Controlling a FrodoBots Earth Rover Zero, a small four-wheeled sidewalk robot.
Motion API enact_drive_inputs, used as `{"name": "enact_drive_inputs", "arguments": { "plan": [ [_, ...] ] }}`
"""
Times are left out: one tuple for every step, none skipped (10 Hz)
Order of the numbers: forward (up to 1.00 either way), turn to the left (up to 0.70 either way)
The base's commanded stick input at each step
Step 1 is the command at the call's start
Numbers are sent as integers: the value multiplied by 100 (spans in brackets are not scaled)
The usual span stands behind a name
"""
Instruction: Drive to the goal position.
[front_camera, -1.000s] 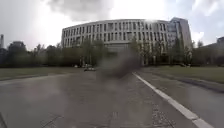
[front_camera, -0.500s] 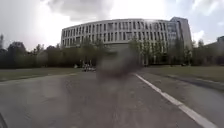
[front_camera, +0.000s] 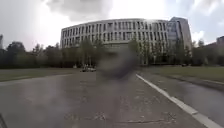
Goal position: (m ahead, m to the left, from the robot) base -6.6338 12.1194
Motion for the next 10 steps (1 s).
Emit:
{"name": "enact_drive_inputs", "arguments": {
  "plan": [
    [70, 0],
    [70, 0],
    [70, 0],
    [70, 0],
    [70, 0],
    [70, 0],
    [70, 0],
    [70, 0],
    [70, 0],
    [70, 0]
  ]
}}
